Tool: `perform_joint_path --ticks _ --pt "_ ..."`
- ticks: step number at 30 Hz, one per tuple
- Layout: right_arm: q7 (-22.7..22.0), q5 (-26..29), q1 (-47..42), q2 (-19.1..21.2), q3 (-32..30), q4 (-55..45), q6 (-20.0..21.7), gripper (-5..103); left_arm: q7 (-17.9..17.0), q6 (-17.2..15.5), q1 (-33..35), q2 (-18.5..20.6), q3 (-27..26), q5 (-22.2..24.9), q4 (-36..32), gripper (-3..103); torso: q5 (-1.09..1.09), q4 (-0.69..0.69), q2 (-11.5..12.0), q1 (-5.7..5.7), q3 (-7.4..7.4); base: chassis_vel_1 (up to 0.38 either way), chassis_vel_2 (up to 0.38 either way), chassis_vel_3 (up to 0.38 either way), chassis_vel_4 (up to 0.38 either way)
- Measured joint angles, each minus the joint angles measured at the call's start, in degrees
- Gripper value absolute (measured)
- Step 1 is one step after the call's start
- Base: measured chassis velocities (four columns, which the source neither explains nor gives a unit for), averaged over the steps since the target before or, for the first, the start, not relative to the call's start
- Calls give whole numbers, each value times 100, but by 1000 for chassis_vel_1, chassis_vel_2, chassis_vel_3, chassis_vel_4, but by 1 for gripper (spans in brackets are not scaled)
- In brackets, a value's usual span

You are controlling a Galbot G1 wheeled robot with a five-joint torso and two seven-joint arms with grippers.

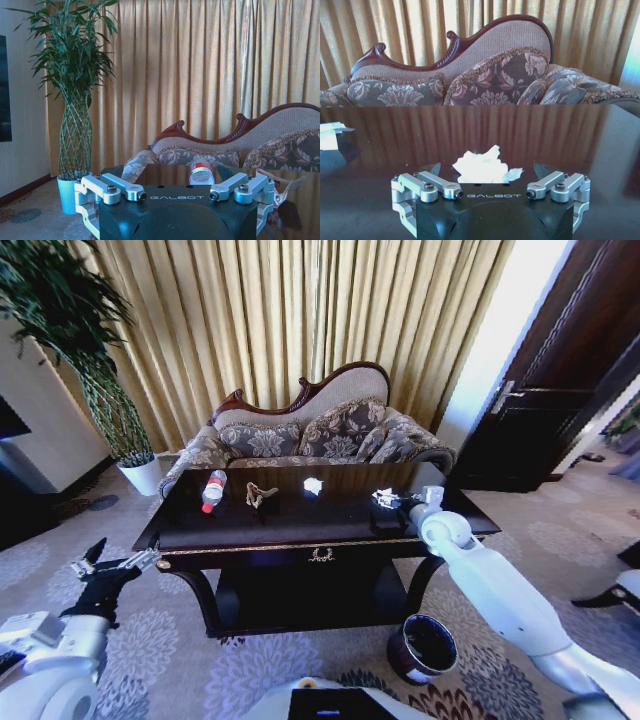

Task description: Move to the front of the table and place the trash on the table into the trash bin.

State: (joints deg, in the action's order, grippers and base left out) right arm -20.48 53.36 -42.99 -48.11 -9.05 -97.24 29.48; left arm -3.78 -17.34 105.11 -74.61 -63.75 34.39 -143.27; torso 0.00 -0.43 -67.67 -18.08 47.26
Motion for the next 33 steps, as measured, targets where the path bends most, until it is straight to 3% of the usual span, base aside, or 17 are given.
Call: perform_joint_path --ticks 8,10,12,18,21,23,27,33 --pt "22 -75 164 -108 187 191 -23 103 8 -1 -6 -40 35 -31 2 100 0 0 0 0 0 0 0 0 0" --pt "21 -104 210 -129 232 243 -25 95 8 4 -2 -43 22 -31 3 100 0 2 0 0 0 0 0 0 0" --pt "21 -127 212 -128 243 252 -25 95 9 7 -2 -44 17 -29 3 100 0 1 0 0 0 0 0 0 0" --pt "17 -225 169 -82 244 199 -41 68 15 16 -2 -55 13 -12 3 100 0 1 0 0 0 0 0 0 0" --pt "16 -227 157 -73 236 190 -62 63 19 17 -5 -60 16 -12 3 100 0 0 0 0 0 0 0 0 0" --pt "16 -233 121 -69 229 174 -113 47 24 20 -6 -73 22 -11 3 100 0 0 0 0 0 0 0 0 0" --pt "16 -248 86 -80 225 166 -132 41 26 21 -6 -79 24 -11 3 100 0 1 0 0 0 0 0 0 0" --pt "32 -310 42 -100 209 194 -163 14 35 31 -6 -71 23 -12 3 100 0 1 0 0 0 0 0 0 0"
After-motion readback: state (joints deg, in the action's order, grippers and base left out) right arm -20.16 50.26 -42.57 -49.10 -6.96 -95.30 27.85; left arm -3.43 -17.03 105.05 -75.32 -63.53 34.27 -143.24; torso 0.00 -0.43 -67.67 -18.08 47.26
